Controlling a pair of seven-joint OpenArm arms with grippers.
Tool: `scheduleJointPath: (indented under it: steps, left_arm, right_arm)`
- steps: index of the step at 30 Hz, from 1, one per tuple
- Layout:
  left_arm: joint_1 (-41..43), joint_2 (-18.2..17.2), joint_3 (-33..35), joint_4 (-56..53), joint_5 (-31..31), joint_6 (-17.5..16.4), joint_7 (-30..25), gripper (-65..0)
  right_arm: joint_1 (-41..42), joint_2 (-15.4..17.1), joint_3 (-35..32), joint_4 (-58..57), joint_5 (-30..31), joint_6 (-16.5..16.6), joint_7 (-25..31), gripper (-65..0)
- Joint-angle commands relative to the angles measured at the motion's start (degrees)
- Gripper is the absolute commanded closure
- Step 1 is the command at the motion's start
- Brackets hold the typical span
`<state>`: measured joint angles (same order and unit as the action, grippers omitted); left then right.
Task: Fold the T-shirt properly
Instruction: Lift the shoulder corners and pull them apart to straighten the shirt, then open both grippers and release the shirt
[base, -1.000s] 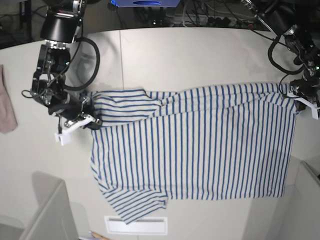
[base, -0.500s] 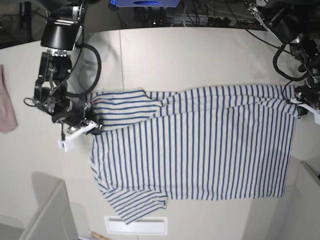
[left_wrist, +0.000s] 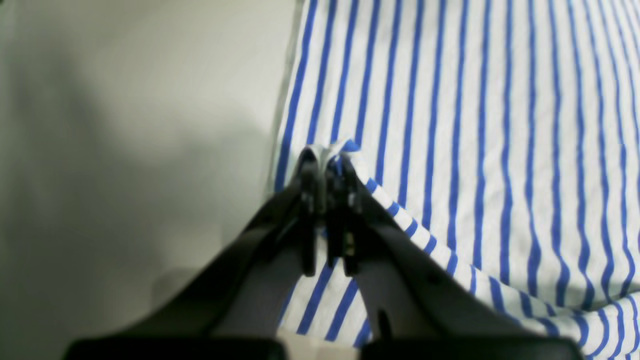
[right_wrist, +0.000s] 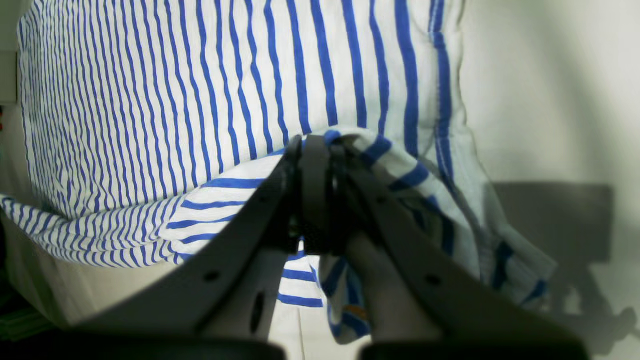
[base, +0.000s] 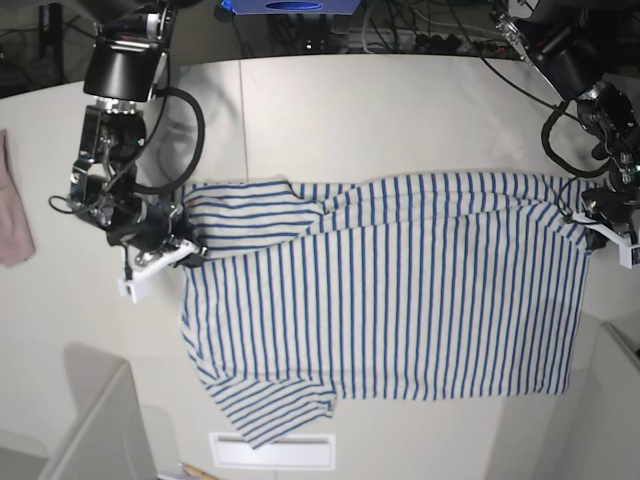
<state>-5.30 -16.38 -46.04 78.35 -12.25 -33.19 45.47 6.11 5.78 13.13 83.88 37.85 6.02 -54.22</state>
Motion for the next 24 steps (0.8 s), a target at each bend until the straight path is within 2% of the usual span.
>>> scheduleJointPath:
  steps: [1,4,5,7,9,12,15,16,18,21,24]
  left_arm:
    - [-0.7,-1.2,-0.2,0.9,-0.5,-0.2,-1.1,0.0]
    - [-0.7,-1.2,-0.4,0.9,-0.5,-0.2,-1.1,0.0]
    - [-0.7,-1.2,-0.4,0.9,-0.5,-0.2,-1.1,-4.9]
    - [-0.9,-1.2,-0.7,0.9,-0.6,-0.2,-1.1,-16.5]
    - [-1.1,-1.2,-0.7,0.9,-0.6,-0.2,-1.1,-28.0]
    - [-1.5,-1.2,-0.3,1.1,-1.0,-0.2,-1.2,-44.9]
    - [-2.7,-1.1,-0.9,1.4,-1.1,-0.2,-1.2,-55.5]
    - [-2.5,-1.1,-0.9,1.9,-1.2,-0.2,-1.1,-56.6]
    - [-1.8,-0.8,-1.9,4.5,-1.2,-0.2,-1.0,-56.3]
    - [0.6,1.0,-7.9,8.5,-2.1,-0.3,-0.8,-56.3]
    - [3.1,2.8,-14.2,10.2,-6.3,-0.3,-0.6,-56.3]
  right_arm:
    - [1.2,0.5,0.4,0.8,0.6,0.4,0.8,0.0]
    - [1.2,0.4,0.5,0.8,0.6,0.4,0.9,0.0]
    - [1.2,0.4,0.6,0.8,0.6,0.4,0.9,-4.1]
    - [1.1,0.5,0.9,1.0,0.7,0.4,1.2,-16.5]
    - [0.6,0.4,2.7,1.1,0.8,0.4,2.4,-23.0]
    - [-1.1,0.4,5.1,1.7,0.8,0.4,5.8,-23.6]
    - [-4.0,0.3,7.5,5.0,0.8,0.4,8.6,-23.6]
    - [-5.1,0.3,7.9,6.5,0.8,0.4,9.1,-23.6]
    - [-7.8,-0.6,8.4,10.1,0.5,-2.5,10.2,-23.6]
    - [-13.2,-1.7,8.4,16.1,0.7,-8.0,14.6,-23.6]
    - [-18.7,-4.1,8.0,21.6,0.8,-10.2,18.8,-23.6]
